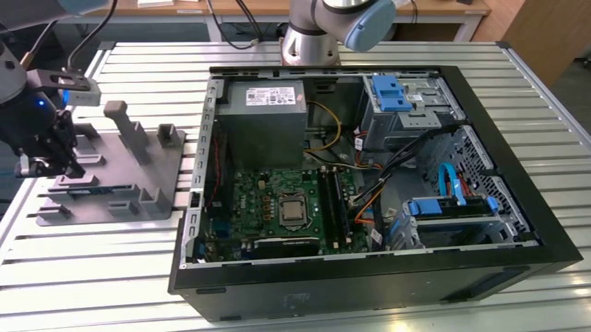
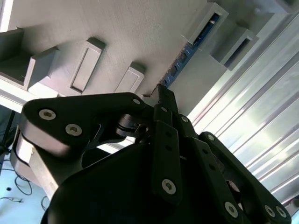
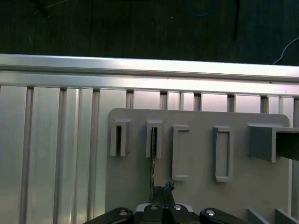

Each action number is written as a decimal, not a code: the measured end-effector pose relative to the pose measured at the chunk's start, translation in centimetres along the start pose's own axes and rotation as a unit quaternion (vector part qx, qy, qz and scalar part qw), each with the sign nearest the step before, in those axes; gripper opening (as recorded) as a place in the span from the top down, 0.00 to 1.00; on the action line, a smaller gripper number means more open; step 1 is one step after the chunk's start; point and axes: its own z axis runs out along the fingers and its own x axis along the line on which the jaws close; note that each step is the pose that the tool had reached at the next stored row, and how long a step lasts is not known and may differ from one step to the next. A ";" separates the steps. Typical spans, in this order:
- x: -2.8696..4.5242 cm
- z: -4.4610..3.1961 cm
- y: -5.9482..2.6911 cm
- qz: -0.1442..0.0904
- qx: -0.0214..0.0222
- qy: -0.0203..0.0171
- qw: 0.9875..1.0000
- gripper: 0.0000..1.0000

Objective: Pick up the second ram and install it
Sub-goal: 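Pick up the second ram and move it above second insertion slot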

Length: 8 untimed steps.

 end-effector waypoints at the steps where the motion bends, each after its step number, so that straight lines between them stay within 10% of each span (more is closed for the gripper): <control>1: 0.01 0.03 0.00 -0.003 0.000 0.001 1.000 0.90; 8: 0.00 0.49 -0.01 -0.020 0.000 0.001 1.000 0.90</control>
